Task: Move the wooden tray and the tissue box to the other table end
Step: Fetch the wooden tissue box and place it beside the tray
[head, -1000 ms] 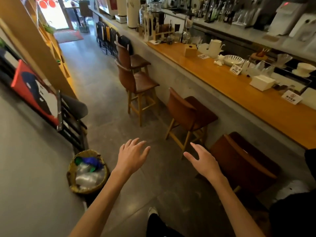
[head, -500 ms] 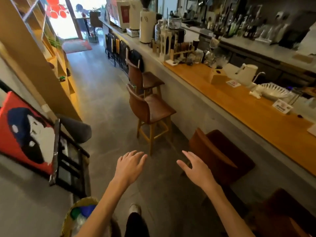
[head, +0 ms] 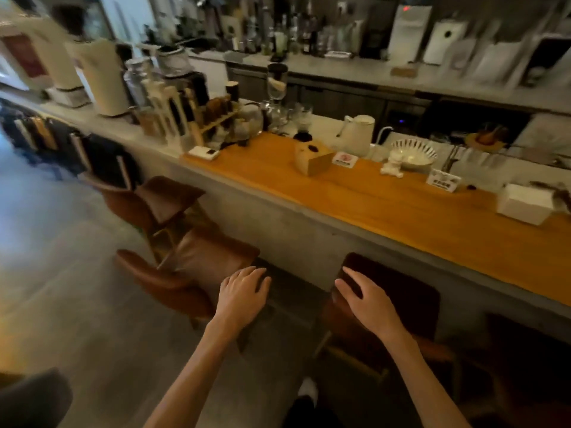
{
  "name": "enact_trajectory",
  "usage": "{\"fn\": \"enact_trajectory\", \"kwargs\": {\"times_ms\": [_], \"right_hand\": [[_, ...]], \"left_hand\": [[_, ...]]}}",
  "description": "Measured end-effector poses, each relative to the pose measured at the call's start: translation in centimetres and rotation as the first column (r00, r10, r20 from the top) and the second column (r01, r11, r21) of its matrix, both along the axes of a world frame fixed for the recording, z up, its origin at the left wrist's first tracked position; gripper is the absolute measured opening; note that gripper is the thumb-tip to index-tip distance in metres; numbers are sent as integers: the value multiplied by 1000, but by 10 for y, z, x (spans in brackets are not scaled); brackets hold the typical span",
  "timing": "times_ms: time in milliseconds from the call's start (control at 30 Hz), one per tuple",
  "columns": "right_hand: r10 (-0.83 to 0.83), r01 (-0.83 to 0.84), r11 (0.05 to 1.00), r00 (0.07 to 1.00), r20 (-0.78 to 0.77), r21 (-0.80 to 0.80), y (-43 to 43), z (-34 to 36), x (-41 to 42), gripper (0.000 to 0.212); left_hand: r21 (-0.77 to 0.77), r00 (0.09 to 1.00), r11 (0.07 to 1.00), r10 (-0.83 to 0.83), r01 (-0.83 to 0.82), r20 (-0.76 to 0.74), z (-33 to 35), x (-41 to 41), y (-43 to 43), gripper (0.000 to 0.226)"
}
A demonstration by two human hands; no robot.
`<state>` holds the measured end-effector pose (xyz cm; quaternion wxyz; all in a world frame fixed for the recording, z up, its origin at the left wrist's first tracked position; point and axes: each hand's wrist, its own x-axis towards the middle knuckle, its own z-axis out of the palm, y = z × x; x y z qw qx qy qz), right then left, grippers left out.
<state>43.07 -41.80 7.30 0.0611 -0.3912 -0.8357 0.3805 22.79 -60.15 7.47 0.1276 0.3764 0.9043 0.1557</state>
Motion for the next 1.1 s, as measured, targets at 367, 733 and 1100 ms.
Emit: {"fn": "enact_trajectory", "kwargs": {"times_ms": [367,733,1100], "right_hand": [[-226,219,972,972,-72,-87,186,-17,-127,66],[-458,427,864,887,-62,-267,296,-38,-215,96],[-596,554,758,803,-22,-343,371,-53,-382,66]], "left_hand": [[80,994,991,-109,107,18,21,-174,187,41],[39,980,993,-119,114,159,28,-306,357,41],[173,875,984,-108,28,473,-15,-392,484,45]]}}
